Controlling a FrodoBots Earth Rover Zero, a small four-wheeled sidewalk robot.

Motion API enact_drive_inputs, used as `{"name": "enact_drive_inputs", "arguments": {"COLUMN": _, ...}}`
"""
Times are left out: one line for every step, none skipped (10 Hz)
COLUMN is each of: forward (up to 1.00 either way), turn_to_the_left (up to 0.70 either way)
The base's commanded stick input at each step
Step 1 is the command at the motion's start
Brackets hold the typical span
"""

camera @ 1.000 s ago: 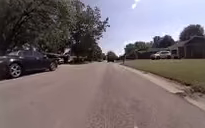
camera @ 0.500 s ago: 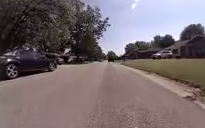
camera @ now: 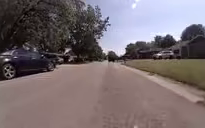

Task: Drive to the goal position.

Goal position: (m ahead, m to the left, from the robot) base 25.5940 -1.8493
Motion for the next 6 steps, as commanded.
{"name": "enact_drive_inputs", "arguments": {"forward": 0.5, "turn_to_the_left": 0.0}}
{"name": "enact_drive_inputs", "arguments": {"forward": 0.5, "turn_to_the_left": -0.15}}
{"name": "enact_drive_inputs", "arguments": {"forward": 0.5, "turn_to_the_left": -0.29}}
{"name": "enact_drive_inputs", "arguments": {"forward": 0.5, "turn_to_the_left": -0.44}}
{"name": "enact_drive_inputs", "arguments": {"forward": 0.5, "turn_to_the_left": -0.5}}
{"name": "enact_drive_inputs", "arguments": {"forward": 0.5, "turn_to_the_left": -0.5}}
